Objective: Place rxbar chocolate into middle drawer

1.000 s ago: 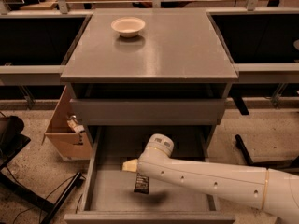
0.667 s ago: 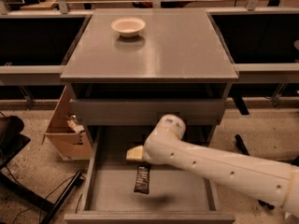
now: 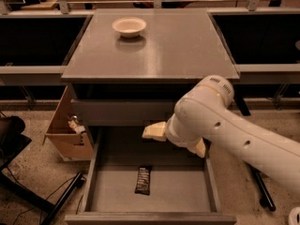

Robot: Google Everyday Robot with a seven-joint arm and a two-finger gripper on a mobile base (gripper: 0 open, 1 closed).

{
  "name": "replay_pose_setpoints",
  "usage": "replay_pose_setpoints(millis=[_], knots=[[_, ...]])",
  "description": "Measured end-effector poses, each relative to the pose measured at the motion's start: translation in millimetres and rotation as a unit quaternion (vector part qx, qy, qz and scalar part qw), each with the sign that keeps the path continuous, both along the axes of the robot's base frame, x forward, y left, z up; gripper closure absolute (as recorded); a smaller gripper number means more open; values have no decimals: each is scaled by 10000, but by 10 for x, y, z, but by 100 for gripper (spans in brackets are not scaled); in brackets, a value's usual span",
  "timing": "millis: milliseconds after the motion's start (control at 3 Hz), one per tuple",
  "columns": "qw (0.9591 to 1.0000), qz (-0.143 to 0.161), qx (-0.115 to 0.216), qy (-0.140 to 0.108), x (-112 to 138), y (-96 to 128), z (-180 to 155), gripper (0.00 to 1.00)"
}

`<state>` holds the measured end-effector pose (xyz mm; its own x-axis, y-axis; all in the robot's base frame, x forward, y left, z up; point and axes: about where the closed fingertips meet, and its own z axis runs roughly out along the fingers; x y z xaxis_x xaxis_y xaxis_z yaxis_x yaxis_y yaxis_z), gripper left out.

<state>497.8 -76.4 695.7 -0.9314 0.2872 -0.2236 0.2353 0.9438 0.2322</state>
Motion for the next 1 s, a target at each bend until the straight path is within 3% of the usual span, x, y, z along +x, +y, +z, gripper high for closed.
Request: replay_pose_setpoints(millis=[333,667,1000], knots=[[9977,-633,87,-208,-168,-219,1144,0],[9938,-1007,79,-472,-126,-335,1887,0],[9937,-926,0,-632,72,-269,2456,0]])
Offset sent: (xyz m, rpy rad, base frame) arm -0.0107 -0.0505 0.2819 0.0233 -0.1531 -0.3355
